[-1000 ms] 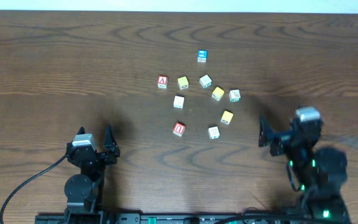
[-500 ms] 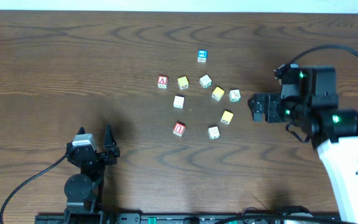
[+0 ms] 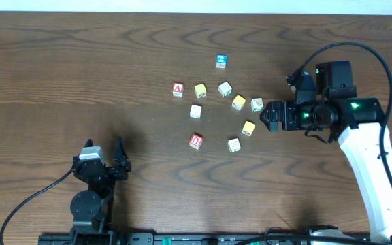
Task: Lift 5 blocks
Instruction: 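Move the right gripper over the yellow-edged S block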
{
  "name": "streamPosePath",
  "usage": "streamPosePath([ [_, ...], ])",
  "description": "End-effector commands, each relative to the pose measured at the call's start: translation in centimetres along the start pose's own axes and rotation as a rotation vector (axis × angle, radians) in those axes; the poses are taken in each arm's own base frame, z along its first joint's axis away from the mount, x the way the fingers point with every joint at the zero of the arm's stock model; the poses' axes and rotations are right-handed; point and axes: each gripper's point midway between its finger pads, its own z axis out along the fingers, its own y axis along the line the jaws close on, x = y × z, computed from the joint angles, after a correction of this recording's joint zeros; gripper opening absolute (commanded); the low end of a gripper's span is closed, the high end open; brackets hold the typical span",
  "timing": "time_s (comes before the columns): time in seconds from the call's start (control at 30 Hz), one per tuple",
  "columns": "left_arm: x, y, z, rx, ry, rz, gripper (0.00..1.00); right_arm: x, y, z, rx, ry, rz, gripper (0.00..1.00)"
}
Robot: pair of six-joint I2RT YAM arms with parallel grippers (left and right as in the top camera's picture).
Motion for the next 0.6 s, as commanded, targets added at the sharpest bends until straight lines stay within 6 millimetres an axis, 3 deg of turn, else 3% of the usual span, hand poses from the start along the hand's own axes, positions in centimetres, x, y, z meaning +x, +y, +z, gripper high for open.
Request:
streamPosePath([
  [0.0, 1.7, 0.8, 0.1, -0.037, 0.055, -0.003, 0.73, -1.2, 0.0, 0.2, -0.016, -0.03, -0.045, 0.99],
  [0.13, 1.7, 0.8, 0.1, -0.037, 0.055, -0.003, 0.73, -2.7, -0.4, 0.9, -0.005, -0.073, -0.026, 0.99],
  [0.23, 1.7, 0.8, 0.1, -0.037, 0.055, -0.003, 0.73, -3.5, -2.0, 1.9, 0.063, -0.083, 0.04, 0.99],
  [0.47, 1.7, 0.8, 0.1, -0.037, 0.055, -0.003, 0.73, -3.8, -3.9, 4.9, 0.132, -0.032, 0.063, 0.99],
  [0.57, 1.7, 0.8, 0.1, -0.037, 0.055, -0.003, 0.73, -4.2, -3.8, 6.2, 0.153, -0.018, 0.041, 0.99],
])
